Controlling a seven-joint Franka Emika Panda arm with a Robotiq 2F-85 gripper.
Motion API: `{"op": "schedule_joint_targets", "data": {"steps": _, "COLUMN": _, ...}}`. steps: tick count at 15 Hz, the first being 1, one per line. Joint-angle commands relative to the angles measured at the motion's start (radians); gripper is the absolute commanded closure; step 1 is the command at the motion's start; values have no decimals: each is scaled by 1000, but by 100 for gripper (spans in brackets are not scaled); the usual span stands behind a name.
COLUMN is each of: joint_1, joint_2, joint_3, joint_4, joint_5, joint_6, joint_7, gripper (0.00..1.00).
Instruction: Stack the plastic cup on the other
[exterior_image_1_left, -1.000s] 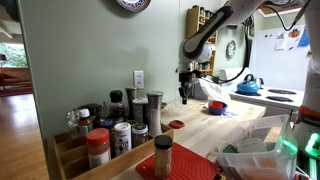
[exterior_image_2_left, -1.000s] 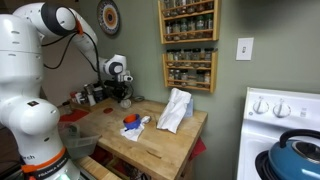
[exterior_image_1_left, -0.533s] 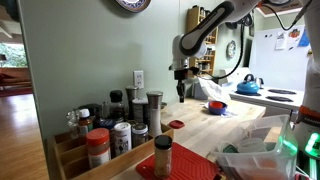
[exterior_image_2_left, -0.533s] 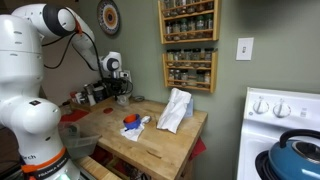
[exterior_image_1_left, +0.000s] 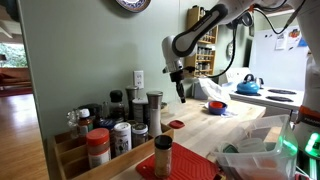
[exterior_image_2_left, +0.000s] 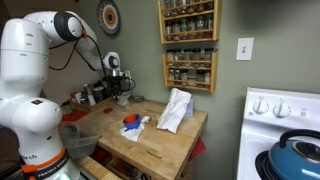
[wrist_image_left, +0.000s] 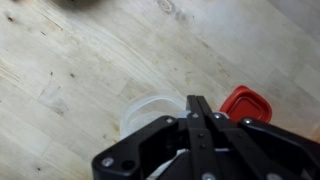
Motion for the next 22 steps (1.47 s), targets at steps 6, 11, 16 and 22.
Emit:
{"op": "schedule_joint_targets", "data": {"steps": 6, "joint_1": 57, "joint_2": 169, "joint_3": -23, "joint_4": 238, "joint_5": -149, "joint_6": -209, "joint_7": 44, "gripper": 99}}
{"op": "schedule_joint_targets", "data": {"steps": 11, "joint_1": 81, "joint_2": 236, "joint_3": -19, "joint_4": 328, "joint_5": -187, "joint_6": -258, "joint_7": 1, "gripper": 78}}
{"op": "schedule_joint_targets", "data": {"steps": 16, "joint_1": 109, "joint_2": 273, "joint_3": -18, "joint_4": 394, "joint_5": -237, "joint_6": -255, "joint_7": -13, "gripper": 46}}
{"op": "schedule_joint_targets", "data": {"steps": 22, "joint_1": 115, "joint_2": 305, "joint_3": -29, "joint_4": 437, "joint_5": -258, "joint_6": -243, "joint_7": -22, "gripper": 2}}
